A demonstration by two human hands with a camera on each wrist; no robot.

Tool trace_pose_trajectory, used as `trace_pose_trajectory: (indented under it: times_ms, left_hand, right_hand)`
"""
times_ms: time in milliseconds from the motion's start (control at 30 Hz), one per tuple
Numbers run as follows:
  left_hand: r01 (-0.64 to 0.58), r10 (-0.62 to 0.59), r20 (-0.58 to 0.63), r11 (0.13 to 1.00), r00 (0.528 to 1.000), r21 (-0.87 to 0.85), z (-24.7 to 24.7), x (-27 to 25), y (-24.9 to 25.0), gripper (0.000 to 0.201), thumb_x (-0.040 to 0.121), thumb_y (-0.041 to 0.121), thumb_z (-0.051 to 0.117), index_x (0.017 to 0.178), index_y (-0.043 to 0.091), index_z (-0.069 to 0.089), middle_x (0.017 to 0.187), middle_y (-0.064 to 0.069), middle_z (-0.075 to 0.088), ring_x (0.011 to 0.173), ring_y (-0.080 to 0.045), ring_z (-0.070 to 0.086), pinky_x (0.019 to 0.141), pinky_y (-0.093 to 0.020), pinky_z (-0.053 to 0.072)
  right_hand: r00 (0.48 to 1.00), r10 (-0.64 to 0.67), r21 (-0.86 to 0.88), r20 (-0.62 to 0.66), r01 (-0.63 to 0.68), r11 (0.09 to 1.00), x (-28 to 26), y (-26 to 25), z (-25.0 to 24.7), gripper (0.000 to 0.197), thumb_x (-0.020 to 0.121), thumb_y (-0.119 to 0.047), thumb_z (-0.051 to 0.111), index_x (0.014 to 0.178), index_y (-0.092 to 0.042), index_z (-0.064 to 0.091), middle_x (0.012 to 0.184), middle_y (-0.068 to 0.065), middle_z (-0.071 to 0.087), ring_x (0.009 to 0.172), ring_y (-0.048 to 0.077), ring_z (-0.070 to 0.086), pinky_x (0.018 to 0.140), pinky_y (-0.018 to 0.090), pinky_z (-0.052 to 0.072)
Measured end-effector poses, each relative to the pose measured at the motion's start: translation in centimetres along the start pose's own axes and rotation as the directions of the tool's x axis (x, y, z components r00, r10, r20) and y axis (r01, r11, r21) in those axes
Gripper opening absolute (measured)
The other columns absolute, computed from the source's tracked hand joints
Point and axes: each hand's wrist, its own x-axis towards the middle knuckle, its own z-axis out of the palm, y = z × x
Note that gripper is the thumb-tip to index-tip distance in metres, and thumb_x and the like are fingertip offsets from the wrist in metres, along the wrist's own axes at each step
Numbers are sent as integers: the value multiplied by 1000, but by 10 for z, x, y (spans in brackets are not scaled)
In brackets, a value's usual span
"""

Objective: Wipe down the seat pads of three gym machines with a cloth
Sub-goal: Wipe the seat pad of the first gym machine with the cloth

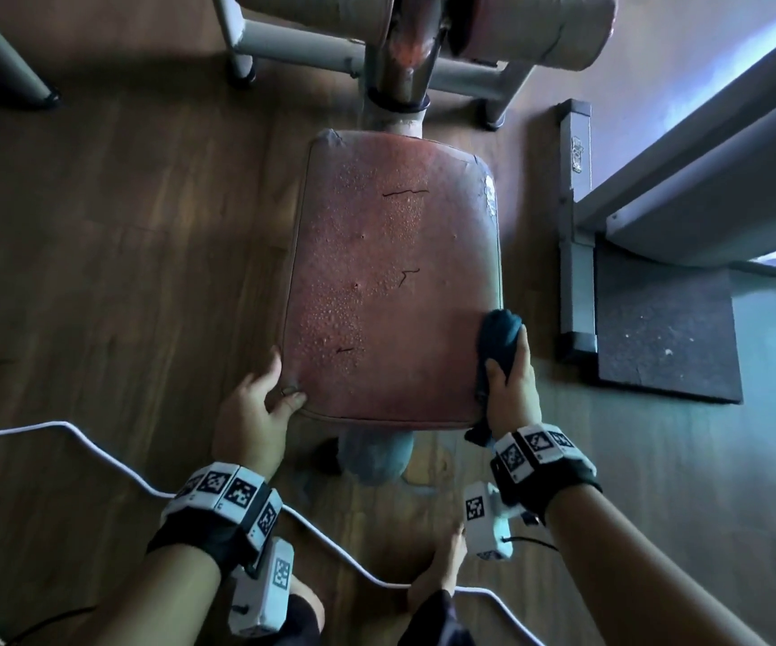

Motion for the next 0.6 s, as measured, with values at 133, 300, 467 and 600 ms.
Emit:
trace_pose_trajectory:
  times_ms: [133,300,467,600]
  left_hand:
    - [-2,2,11,1000,1000,15,-3,4,0,65,77,20,79,137,24,53,118,-15,64,109,-32,60,91,-42,47]
    - [-44,44,38,999,998,4,-4,4,-1,65,77,20,78,137,22,53,111,-13,65,104,-30,61,86,-37,46]
    - [-76,76,63,997,995,3,-7,6,-5,64,78,23,78,137,21,53,108,-13,64,104,-31,60,88,-41,48]
    - [-87,88,101,996,991,-10,-14,9,-6,63,78,27,77,137,20,53,109,-12,65,104,-30,60,89,-45,49]
  right_hand:
    - [999,36,27,-32,-35,999,-38,12,6,65,100,-23,45,153,-36,10,146,6,36,125,26,45,83,25,32]
    - [993,99,79,-56,-95,992,-24,13,8,63,99,-22,47,153,-28,15,148,10,41,129,30,45,96,30,35]
    - [956,246,211,-158,-210,955,-29,5,17,59,100,-26,46,152,-23,20,147,10,43,131,31,44,101,33,34]
    - [870,447,439,-211,-324,838,-60,10,42,55,101,-29,43,151,-16,24,144,10,46,130,30,46,103,32,33]
